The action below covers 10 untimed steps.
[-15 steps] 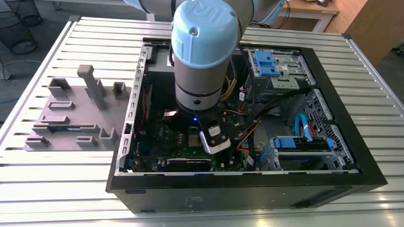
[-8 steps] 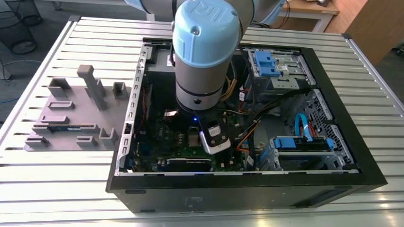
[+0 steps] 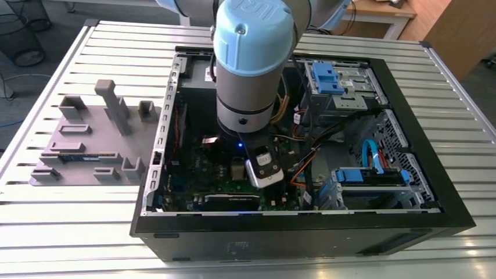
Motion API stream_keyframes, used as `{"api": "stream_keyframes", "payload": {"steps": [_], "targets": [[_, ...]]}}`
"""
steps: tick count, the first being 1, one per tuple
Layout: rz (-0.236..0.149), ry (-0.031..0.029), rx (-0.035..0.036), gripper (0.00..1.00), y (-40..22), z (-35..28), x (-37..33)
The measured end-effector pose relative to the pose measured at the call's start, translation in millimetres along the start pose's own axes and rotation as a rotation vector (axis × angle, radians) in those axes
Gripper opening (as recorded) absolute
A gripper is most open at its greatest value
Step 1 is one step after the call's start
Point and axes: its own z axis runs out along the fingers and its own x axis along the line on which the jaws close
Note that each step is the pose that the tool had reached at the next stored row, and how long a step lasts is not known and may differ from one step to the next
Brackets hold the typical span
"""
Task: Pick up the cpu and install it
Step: 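Place the cpu into insertion slot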
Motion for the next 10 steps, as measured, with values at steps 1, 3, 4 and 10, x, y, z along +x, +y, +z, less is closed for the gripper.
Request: {"api": "stream_keyframes", "payload": {"steps": [1, 3, 4, 10], "targets": [[-0.003, 0.0001, 0.0001, 0.39, 0.9, 0.4, -0.1], [-0.013, 0.0004, -0.0002, 0.39, 2.3, 1.9, 0.0], [-0.019, 0.0007, -0.0002, 0.39, 2.7, 2.6, 0.0], [-0.037, 0.0076, 0.0201, 0.39, 3.2, 3.5, -3.0]]}}
